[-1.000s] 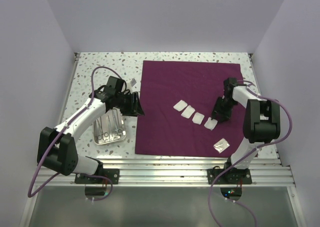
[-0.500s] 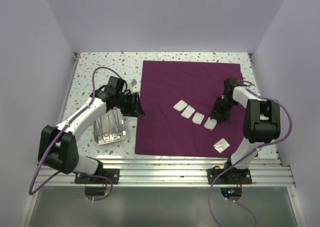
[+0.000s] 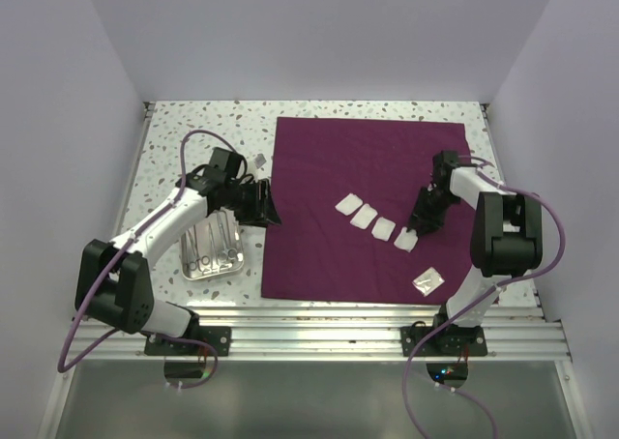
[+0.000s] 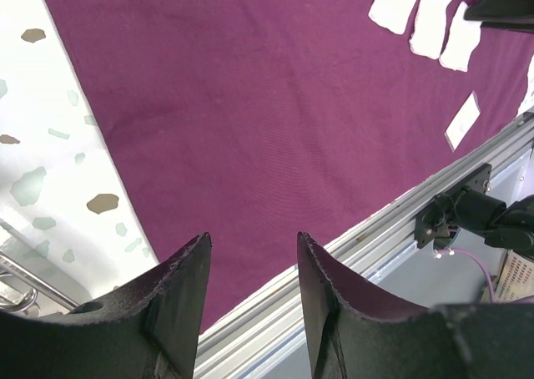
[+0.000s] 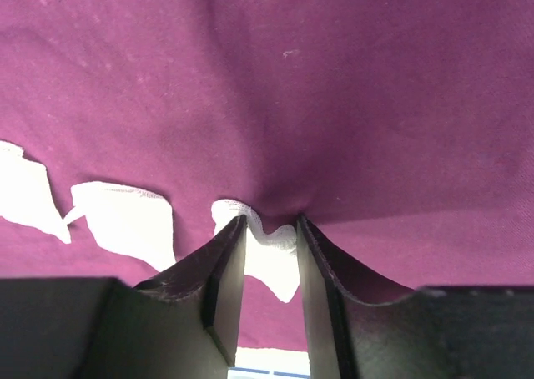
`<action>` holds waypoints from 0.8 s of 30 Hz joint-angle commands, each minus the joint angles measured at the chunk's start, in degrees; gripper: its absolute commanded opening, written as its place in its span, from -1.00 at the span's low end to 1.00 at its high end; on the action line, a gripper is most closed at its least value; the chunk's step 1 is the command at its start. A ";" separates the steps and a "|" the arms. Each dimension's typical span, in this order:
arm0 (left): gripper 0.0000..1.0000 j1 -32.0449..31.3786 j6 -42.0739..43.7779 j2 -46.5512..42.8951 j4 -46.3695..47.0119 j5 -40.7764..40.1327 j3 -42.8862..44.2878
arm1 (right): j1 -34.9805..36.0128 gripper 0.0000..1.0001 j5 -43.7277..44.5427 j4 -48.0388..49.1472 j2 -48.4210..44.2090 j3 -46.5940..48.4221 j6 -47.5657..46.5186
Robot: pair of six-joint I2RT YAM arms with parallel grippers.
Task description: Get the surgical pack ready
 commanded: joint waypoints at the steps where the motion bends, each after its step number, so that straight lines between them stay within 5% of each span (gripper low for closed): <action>1: -0.01 -0.38 0.13 0.23 1.47 1.43 0.91 | -0.07 -0.37 -1.88 -0.06 -2.37 0.19 -0.39; 13: -0.01 -0.64 -0.22 0.58 1.91 1.43 0.74 | -0.15 -1.00 -3.19 -3.40 -5.36 3.35 -0.04; 24: -0.01 -0.82 -0.57 0.58 2.61 1.52 0.39 | 1.60 -1.00 -10.84 -5.25 -7.03 7.66 3.91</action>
